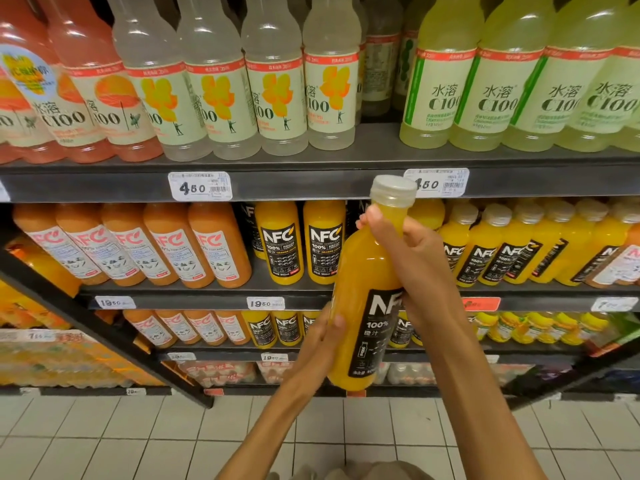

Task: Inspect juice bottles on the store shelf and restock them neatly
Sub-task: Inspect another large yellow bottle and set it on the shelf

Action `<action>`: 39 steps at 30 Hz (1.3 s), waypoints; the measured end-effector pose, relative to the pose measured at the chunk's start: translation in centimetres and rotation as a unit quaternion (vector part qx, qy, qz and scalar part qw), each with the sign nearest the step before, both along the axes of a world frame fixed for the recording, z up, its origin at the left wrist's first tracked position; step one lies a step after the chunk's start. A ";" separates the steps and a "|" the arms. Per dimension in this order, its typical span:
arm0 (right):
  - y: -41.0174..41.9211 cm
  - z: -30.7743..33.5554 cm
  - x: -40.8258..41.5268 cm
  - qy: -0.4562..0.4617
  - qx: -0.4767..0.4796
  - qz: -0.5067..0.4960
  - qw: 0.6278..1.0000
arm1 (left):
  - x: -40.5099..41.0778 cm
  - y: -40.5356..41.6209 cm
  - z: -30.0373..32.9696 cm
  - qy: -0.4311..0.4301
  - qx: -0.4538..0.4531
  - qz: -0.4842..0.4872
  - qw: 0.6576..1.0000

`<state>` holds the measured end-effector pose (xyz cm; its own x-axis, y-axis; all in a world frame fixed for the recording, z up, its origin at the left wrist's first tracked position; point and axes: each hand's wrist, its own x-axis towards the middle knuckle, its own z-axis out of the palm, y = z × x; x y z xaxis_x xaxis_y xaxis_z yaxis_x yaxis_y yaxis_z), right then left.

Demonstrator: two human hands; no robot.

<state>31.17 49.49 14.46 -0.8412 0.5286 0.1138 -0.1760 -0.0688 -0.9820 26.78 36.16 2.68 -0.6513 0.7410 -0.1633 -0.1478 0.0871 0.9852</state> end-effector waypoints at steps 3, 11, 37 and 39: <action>1.2 -0.1 -0.2 -0.009 0.001 0.048 0.999 | 0.2 0.3 0.2 -0.025 0.028 -0.002 0.999; 2.8 -2.6 -0.8 0.059 -0.136 0.120 0.982 | 0.5 0.1 0.6 -0.132 0.046 -0.059 0.988; 5.8 -7.8 -5.3 -0.016 -0.095 -0.002 0.995 | -3.2 3.9 -3.3 -0.054 -0.094 -0.008 0.994; 6.2 -7.7 -6.0 -0.006 -0.069 0.000 0.998 | -4.1 4.5 -3.5 -0.007 -0.111 -0.021 0.994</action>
<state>25.16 55.72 6.80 -0.8426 0.5377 0.0303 -0.1643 -0.2031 -0.9653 22.66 40.70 -0.85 -0.6165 0.7130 -0.3342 -0.1526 0.3081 0.9390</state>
